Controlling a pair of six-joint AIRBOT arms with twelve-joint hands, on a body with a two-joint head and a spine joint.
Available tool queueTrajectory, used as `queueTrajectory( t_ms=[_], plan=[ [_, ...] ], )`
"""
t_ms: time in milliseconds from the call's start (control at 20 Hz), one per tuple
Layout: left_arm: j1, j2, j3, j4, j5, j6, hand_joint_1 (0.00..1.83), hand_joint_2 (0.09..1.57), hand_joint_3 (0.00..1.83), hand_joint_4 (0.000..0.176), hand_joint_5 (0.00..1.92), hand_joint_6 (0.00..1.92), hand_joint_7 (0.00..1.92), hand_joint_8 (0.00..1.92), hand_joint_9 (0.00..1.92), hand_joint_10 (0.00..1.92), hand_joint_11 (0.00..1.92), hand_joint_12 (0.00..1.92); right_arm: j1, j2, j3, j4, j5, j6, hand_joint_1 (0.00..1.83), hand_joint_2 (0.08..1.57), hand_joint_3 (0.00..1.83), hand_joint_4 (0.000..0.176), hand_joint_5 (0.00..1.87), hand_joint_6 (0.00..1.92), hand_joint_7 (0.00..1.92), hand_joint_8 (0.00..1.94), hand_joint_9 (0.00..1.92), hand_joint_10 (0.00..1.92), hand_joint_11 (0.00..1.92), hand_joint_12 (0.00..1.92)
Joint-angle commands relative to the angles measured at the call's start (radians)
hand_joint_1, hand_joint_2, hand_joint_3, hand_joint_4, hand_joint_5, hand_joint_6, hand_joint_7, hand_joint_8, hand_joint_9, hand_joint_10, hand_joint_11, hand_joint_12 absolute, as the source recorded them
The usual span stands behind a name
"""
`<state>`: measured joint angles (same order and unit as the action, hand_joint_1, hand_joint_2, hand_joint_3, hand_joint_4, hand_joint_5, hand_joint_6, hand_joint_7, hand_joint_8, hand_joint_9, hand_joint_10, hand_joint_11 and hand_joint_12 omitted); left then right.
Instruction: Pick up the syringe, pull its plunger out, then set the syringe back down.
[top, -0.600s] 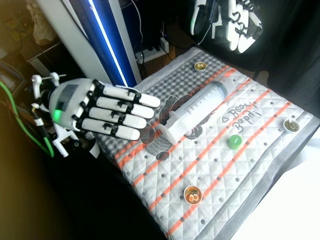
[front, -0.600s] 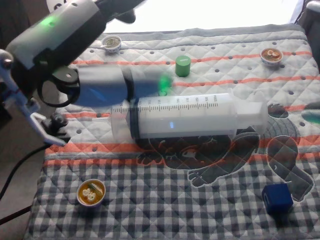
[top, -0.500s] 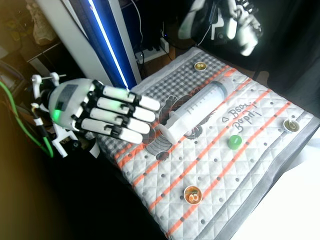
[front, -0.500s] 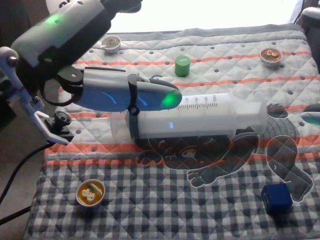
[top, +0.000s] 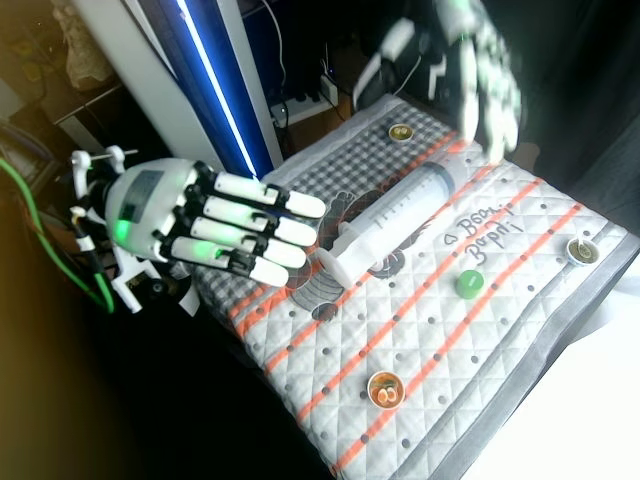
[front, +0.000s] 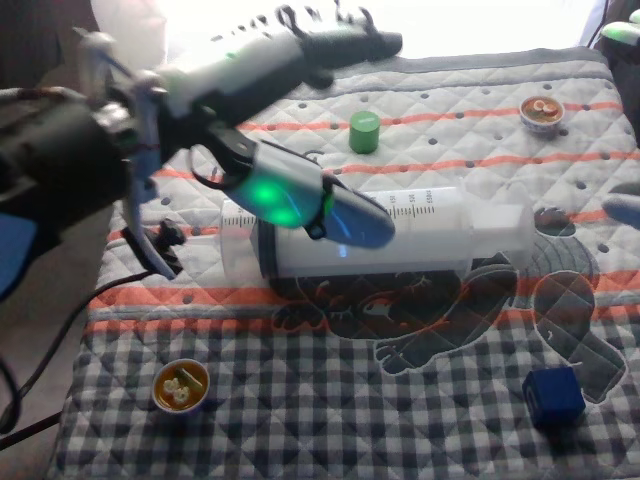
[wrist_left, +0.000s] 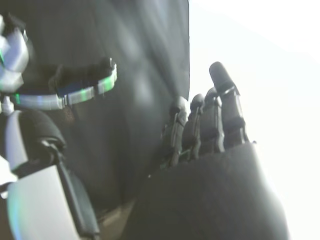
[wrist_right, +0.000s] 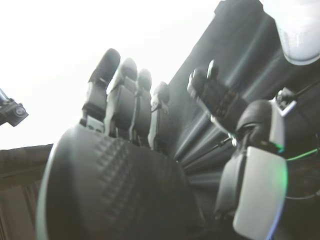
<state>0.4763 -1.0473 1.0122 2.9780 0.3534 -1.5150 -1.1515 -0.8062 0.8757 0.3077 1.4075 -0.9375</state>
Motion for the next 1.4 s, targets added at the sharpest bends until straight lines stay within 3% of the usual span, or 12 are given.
queueTrajectory(
  t_ms=[0, 150, 300, 450, 600, 700, 800, 950, 1000, 1050, 1150, 1350],
  plan=[
    [-0.020, -0.014, 0.013, 0.034, 0.048, -0.002, 0.92, 0.72, 0.00, 0.000, 0.17, 0.00, 0.06, 0.00, 0.06, 0.01, 0.00, 1.08, 0.014, 0.000, 0.004, -0.010, 0.122, 0.003, 0.62, 1.07, 0.01, 0.034, 0.41, 0.00, 0.39, 0.00, 0.42, 0.00, 0.06, 0.88],
    [-0.031, -0.071, 0.068, 0.034, -0.062, 0.035, 0.91, 0.71, 0.00, 0.000, 0.17, 0.00, 0.09, 0.01, 0.09, 0.02, 0.00, 1.13, 0.018, -0.001, 0.005, -0.010, 0.122, 0.003, 0.62, 1.09, 0.01, 0.050, 0.47, 0.02, 0.42, 0.01, 0.43, 0.01, 0.06, 0.88],
    [-0.021, -0.135, 0.128, 0.034, -0.153, 0.036, 0.92, 0.68, 0.00, 0.000, 0.15, 0.00, 0.07, 0.00, 0.06, 0.01, 0.00, 0.94, 0.021, -0.001, 0.005, -0.010, 0.122, 0.004, 0.64, 1.10, 0.00, 0.015, 0.51, 0.01, 0.47, 0.00, 0.45, 0.00, 0.01, 0.98],
    [-0.006, -0.183, 0.175, 0.034, -0.220, 0.036, 0.84, 0.70, 0.00, 0.000, 0.15, 0.00, 0.16, 0.01, 0.17, 0.04, 0.00, 1.28, 0.024, -0.001, 0.005, -0.010, 0.122, 0.007, 0.66, 1.13, 0.00, 0.024, 0.54, 0.00, 0.51, 0.00, 0.48, 0.00, 0.00, 1.06],
    [0.010, -0.223, 0.215, 0.034, -0.267, 0.036, 0.86, 0.75, 0.01, 0.020, 0.16, 0.00, 0.09, 0.01, 0.07, 0.01, 0.00, 0.70, 0.030, -0.001, 0.005, -0.011, 0.122, 0.007, 0.70, 1.14, 0.00, 0.039, 0.59, 0.02, 0.54, 0.01, 0.49, 0.01, 0.01, 1.08],
    [0.018, -0.253, 0.248, 0.034, -0.308, 0.036, 0.84, 0.76, 0.00, 0.000, 0.23, 0.01, 0.16, 0.01, 0.14, 0.02, 0.00, 0.83, 0.031, -0.001, 0.005, -0.012, 0.123, 0.007, 0.72, 1.13, 0.00, 0.039, 0.60, 0.02, 0.54, 0.00, 0.47, 0.00, 0.00, 1.04],
    [0.027, -0.274, 0.273, 0.034, -0.340, 0.038, 0.87, 0.85, 0.02, 0.000, 0.45, 0.03, 0.37, 0.02, 0.39, 0.11, 0.01, 1.58, 0.035, -0.001, 0.005, -0.014, 0.123, 0.007, 0.73, 1.14, 0.00, 0.000, 0.58, 0.00, 0.58, 0.00, 0.53, 0.01, 0.06, 1.10],
    [0.037, -0.293, 0.295, 0.034, -0.369, 0.054, 1.02, 1.12, 0.01, 0.000, 0.69, 0.02, 0.74, 0.09, 0.47, 0.89, 0.22, 1.81, 0.037, -0.001, 0.005, -0.016, 0.123, 0.007, 0.75, 1.16, 0.00, 0.000, 0.61, 0.01, 0.56, 0.00, 0.50, 0.00, 0.03, 1.13],
    [0.038, -0.293, 0.297, 0.034, -0.362, 0.053, 1.17, 1.22, 0.00, 0.000, 0.73, 1.04, 0.77, 1.09, 0.69, 1.52, 0.64, 1.90, 0.037, -0.001, 0.005, -0.016, 0.123, 0.007, 0.81, 1.18, 0.00, 0.000, 0.66, 0.02, 0.62, 0.01, 0.54, 0.01, 0.02, 1.23],
    [0.038, -0.292, 0.295, 0.034, -0.350, 0.053, 1.20, 1.24, 0.00, 0.000, 0.69, 1.15, 0.79, 1.45, 0.71, 1.57, 0.67, 1.92, 0.037, -0.001, 0.005, -0.015, 0.123, 0.008, 0.84, 1.18, 0.00, 0.000, 0.69, 0.02, 0.63, 0.01, 0.54, 0.01, 0.00, 1.27],
    [0.037, -0.283, 0.289, 0.034, -0.320, 0.052, 1.32, 1.26, 0.00, 0.000, 0.65, 1.41, 0.69, 1.35, 0.70, 1.57, 0.47, 1.54, 0.037, -0.001, 0.005, -0.015, 0.123, 0.009, 0.86, 1.19, 0.00, 0.000, 0.72, 0.02, 0.66, 0.01, 0.57, 0.02, 0.01, 1.31],
    [0.027, -0.217, 0.247, -0.067, -0.170, 0.053, 1.34, 1.24, 0.00, 0.000, 0.65, 1.29, 0.75, 1.32, 0.74, 1.57, 0.54, 1.54, 0.036, -0.001, 0.005, -0.013, 0.123, 0.009, 0.89, 1.20, 0.00, 0.000, 0.73, 0.02, 0.67, 0.01, 0.59, 0.02, 0.04, 1.29]
  ],
)
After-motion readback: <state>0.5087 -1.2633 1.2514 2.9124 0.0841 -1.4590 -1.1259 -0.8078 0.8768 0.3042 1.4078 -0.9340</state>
